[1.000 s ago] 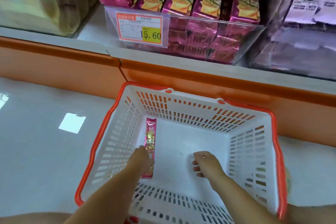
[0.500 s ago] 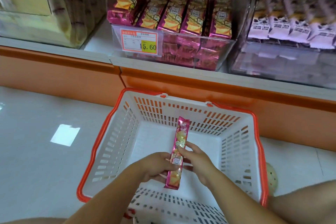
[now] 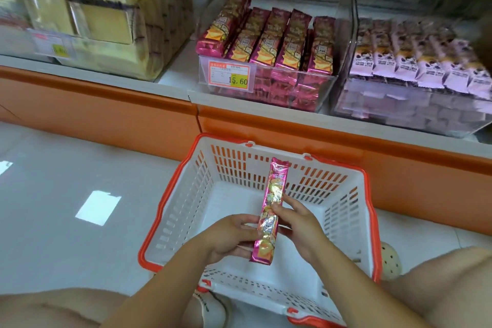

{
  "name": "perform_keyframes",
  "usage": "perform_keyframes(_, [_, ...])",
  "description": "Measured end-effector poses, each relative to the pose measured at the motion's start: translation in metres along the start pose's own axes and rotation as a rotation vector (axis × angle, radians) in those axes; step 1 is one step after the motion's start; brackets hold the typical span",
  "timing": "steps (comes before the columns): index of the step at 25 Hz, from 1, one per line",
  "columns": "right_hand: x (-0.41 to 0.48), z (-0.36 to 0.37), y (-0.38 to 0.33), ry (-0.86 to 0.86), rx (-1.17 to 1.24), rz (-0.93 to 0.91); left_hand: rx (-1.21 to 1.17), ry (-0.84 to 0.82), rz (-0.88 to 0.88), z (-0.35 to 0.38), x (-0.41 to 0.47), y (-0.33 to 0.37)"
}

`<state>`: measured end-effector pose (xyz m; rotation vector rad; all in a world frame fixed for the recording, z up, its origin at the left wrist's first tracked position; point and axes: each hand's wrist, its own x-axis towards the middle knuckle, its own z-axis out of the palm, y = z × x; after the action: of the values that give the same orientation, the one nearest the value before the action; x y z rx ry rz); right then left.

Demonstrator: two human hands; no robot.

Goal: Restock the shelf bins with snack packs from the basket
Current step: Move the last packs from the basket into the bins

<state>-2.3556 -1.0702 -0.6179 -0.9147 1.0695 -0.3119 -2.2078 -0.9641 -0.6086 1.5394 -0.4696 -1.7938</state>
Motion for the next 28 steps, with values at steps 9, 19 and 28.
perform_keyframes(9, [-0.039,0.023,-0.056,-0.068,-0.266,-0.283,0.015,0.074,0.145,-0.005,-0.039,0.055])
perform_keyframes(19, [-0.042,0.084,-0.263,0.173,-0.33,-0.833,0.609,0.996,0.993,-0.065,-0.089,0.228])
perform_keyframes(28, [0.035,0.124,-0.3,0.348,-0.72,-0.769,0.798,0.912,0.947,-0.095,-0.038,0.252])
